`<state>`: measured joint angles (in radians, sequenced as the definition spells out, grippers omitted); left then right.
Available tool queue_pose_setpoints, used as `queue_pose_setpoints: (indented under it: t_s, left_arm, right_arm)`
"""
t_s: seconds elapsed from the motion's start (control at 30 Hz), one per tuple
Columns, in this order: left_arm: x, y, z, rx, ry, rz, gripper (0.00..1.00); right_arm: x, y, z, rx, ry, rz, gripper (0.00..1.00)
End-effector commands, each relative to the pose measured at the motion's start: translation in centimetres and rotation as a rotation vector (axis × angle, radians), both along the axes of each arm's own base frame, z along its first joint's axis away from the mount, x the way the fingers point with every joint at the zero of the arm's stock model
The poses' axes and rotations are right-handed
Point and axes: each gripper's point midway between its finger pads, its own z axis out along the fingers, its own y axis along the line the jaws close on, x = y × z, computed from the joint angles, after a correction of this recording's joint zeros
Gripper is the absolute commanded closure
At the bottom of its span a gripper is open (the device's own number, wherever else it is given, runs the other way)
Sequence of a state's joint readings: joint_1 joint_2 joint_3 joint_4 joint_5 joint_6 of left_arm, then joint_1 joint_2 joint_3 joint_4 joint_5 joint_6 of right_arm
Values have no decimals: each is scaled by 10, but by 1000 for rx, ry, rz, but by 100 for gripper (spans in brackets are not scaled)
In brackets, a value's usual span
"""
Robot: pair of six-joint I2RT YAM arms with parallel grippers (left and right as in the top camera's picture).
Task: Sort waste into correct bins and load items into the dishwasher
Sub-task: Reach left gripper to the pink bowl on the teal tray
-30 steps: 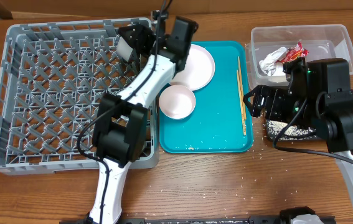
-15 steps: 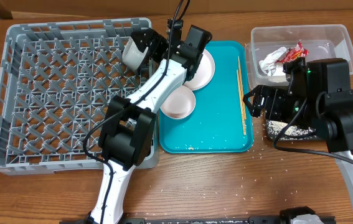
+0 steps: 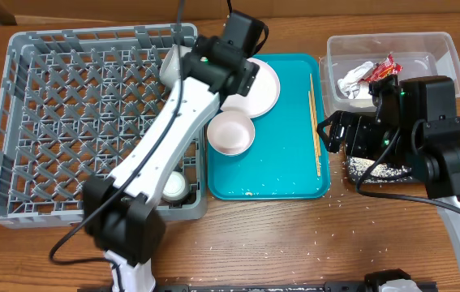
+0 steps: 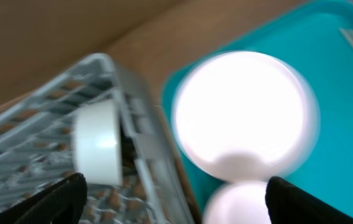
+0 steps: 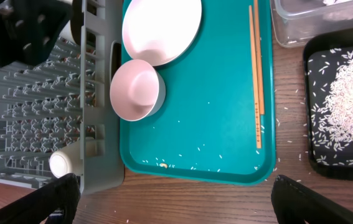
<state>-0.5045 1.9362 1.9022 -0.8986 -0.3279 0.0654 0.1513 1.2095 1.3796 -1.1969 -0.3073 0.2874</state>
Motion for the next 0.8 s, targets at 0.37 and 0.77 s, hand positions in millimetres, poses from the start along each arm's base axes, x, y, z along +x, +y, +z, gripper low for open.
queue_pose_setpoints:
  t_s: [0.37, 0.77]
  left_arm:
    - [-62, -22, -102, -154, 471, 125, 13]
    - [-34, -9, -151, 44, 486, -221, 18]
  right_arm:
    - [2, -1, 6, -2, -24, 0, 0]
    - [2, -1, 6, -1, -24, -1, 0]
